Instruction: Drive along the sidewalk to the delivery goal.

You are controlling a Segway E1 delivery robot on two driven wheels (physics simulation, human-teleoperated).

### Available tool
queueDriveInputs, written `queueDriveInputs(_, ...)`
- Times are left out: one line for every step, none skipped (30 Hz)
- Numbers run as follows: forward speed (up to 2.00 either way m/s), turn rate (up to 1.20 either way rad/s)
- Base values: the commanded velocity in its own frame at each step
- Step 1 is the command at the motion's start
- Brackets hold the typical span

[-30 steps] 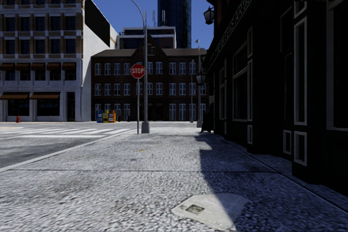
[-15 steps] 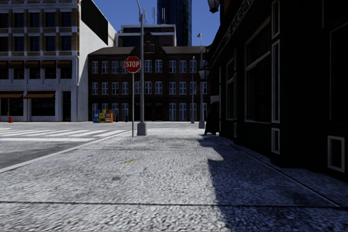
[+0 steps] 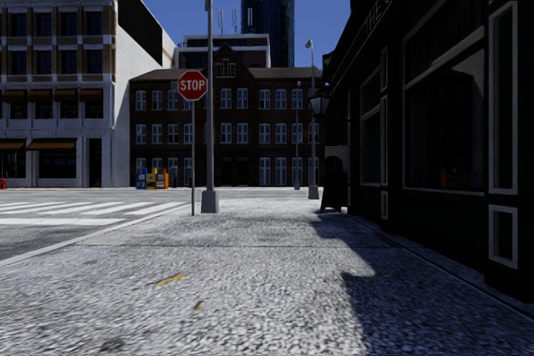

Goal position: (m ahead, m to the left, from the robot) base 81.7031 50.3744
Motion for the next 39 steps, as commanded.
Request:
queueDriveInputs(2.00, 0.00)
queueDriveInputs(2.00, 0.00)
queueDriveInputs(2.00, 0.00)
queueDriveInputs(2.00, 0.00)
queueDriveInputs(2.00, 0.00)
queueDriveInputs(2.00, 0.00)
queueDriveInputs(2.00, 0.00)
queueDriveInputs(2.00, 0.00)
queueDriveInputs(2.00, 0.00)
queueDriveInputs(2.00, 0.00)
queueDriveInputs(2.00, 0.00)
queueDriveInputs(2.00, 0.00)
queueDriveInputs(2.00, 0.00)
queueDriveInputs(2.00, 0.00)
queueDriveInputs(2.00, 0.00)
queueDriveInputs(2.00, 0.00)
queueDriveInputs(2.00, 0.00)
queueDriveInputs(2.00, 0.00)
queueDriveInputs(2.00, 0.00)
queueDriveInputs(2.00, 0.00)
queueDriveInputs(2.00, 0.00)
queueDriveInputs(2.00, 0.00)
queueDriveInputs(2.00, 0.00)
queueDriveInputs(2.00, 0.00)
queueDriveInputs(2.00, 0.00)
queueDriveInputs(2.00, 0.00)
queueDriveInputs(2.00, 0.00)
queueDriveInputs(2.00, 0.00)
queueDriveInputs(2.00, 0.00)
queueDriveInputs(2.00, 0.00)
queueDriveInputs(2.00, 0.00)
queueDriveInputs(2.00, 0.00)
queueDriveInputs(2.00, 0.00)
queueDriveInputs(2.00, 0.00)
queueDriveInputs(2.00, 0.00)
queueDriveInputs(2.00, 0.00)
queueDriveInputs(2.00, 0.00)
queueDriveInputs(2.00, 0.00)
queueDriveInputs(2.00, 0.00)
